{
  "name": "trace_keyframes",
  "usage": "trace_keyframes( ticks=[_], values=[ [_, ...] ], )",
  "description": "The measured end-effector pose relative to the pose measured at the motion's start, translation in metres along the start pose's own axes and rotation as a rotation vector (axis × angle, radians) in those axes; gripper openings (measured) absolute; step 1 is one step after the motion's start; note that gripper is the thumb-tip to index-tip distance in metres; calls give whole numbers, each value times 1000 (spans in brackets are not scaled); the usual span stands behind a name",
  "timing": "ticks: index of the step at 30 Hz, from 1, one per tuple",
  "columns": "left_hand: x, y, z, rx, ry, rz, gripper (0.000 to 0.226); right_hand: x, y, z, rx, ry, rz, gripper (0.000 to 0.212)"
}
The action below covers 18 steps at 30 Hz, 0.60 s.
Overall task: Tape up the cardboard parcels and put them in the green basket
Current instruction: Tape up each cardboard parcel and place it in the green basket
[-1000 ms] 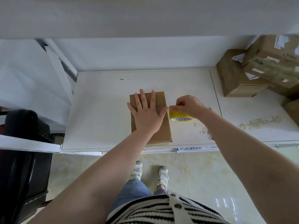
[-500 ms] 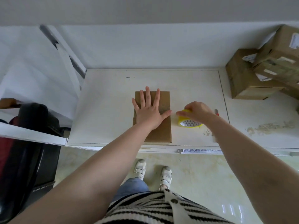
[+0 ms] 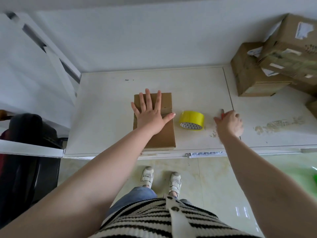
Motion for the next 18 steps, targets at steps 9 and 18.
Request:
trace_keyframes(
  ticks=[9, 18],
  values=[
    [0, -1, -1, -1, -3, 7, 94, -4, 5, 1, 30, 117, 315, 21],
    [-4, -3, -5, 20, -18, -19, 93, -3, 153, -75, -161, 453, 961, 13]
  ],
)
Point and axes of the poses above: each hand's wrist, its own z-axis towards the middle knuckle, its own x-axis out of the palm, y = z × x, the point moved 9 cm from there along z, towards the middle knuckle, and after that the axes turned 1 degree about y, right-handed, at the moved point
